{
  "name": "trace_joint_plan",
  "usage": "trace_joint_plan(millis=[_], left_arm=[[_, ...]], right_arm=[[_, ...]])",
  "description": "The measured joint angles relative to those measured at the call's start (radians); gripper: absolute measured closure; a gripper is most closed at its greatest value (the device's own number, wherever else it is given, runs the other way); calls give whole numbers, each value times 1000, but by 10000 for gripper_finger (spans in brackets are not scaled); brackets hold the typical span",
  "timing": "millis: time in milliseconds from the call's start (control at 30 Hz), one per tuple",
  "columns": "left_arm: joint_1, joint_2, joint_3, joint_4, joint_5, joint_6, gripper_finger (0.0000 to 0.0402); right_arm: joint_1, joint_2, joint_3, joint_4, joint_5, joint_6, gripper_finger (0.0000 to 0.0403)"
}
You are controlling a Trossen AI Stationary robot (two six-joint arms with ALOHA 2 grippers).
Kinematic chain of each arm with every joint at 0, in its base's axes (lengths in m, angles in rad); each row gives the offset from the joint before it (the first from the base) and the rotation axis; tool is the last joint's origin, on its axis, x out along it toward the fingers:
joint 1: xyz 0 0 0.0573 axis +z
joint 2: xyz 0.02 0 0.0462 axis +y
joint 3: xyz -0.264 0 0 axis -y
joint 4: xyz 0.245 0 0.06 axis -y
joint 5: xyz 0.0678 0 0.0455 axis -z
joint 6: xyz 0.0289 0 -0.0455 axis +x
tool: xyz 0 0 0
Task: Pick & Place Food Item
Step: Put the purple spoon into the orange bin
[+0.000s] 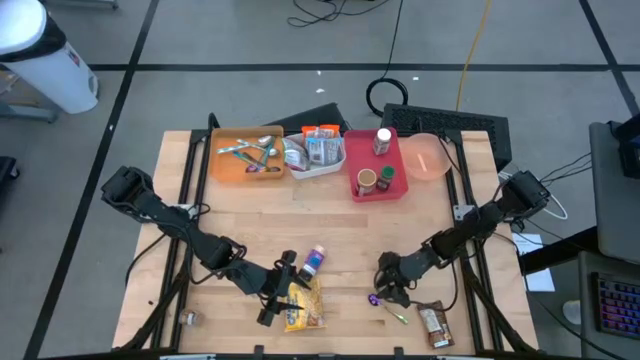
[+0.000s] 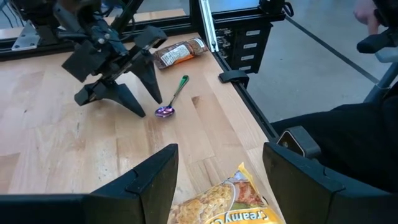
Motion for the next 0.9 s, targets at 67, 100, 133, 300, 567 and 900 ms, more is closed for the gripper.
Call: trace_joint_plan(millis=[67, 100, 133, 300, 567, 900], left_arm=[[0, 0, 0, 0, -1, 0, 158], [0, 0, 0, 0, -2, 0, 158], [0, 0, 0, 0, -2, -1, 158], [0, 0, 0, 0, -1, -4, 158], [0, 0, 0, 0, -2, -1, 158], [0, 0, 0, 0, -2, -2, 158]], right_arm=[[0, 0, 9, -27, -1, 1, 222], [0, 0, 11, -31, -1, 1, 222], [0, 0, 12, -32, -1, 2, 222], [0, 0, 12, -32, -1, 5, 222], [1, 1, 37, -45, -14, -13, 223], [1, 1, 52, -76, -22, -21, 223]])
